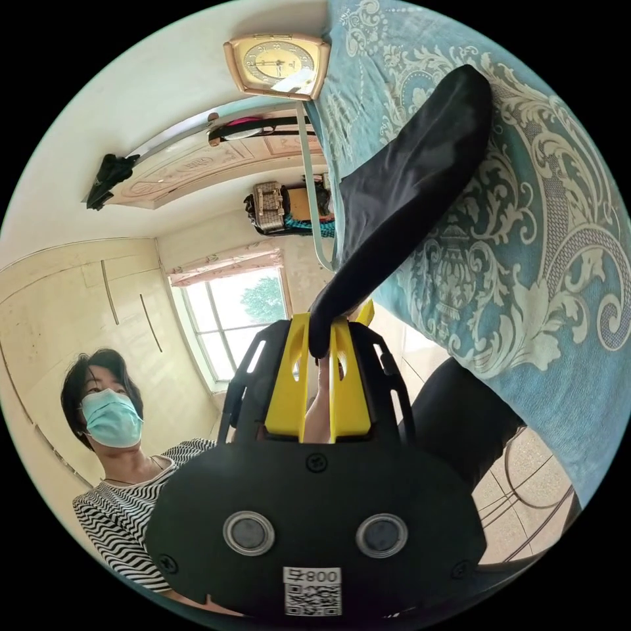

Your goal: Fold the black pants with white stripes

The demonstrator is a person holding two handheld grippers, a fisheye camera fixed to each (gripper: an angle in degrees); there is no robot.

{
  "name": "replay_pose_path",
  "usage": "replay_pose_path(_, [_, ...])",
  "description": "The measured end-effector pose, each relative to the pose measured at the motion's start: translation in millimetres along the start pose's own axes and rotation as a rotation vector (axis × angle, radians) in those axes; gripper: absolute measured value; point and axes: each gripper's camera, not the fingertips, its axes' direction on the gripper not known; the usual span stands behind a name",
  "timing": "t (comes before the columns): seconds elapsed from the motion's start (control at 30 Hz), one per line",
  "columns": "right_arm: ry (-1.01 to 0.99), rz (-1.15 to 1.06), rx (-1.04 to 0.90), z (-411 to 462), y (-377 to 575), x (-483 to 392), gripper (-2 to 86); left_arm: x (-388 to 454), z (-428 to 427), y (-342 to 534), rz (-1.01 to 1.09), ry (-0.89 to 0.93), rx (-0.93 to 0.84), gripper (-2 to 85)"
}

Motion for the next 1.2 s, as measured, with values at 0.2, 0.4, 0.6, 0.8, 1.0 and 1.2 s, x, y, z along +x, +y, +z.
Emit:
replay_pose_path(0.2, [-0.017, -0.011, 0.010, 6, -4, -38, 5.5, -16, 6, -16, -0.119, 0.125, 0.083, 14.9])
replay_pose_path(0.4, [-0.013, -0.005, 0.012, 12, -5, -66, 5.3, -7, 15, -21, -0.137, 0.086, 0.083, 12.5])
replay_pose_path(0.6, [0.023, 0.011, 0.005, 17, -1, -91, 5.1, 5, 22, -1, -0.113, 0.052, 0.063, 7.7])
replay_pose_path(0.8, [0.059, -0.012, 0.014, -1, 15, -133, 4.9, 31, 24, 44, -0.057, 0.069, 0.060, 6.8])
replay_pose_path(1.0, [0.065, -0.055, 0.022, -25, 51, -183, 4.7, 54, 29, 100, -0.037, 0.093, 0.059, 6.6])
replay_pose_path(1.2, [0.041, -0.093, 0.044, -56, 104, -228, 4.2, 78, 44, 159, -0.018, 0.106, 0.027, 6.4])
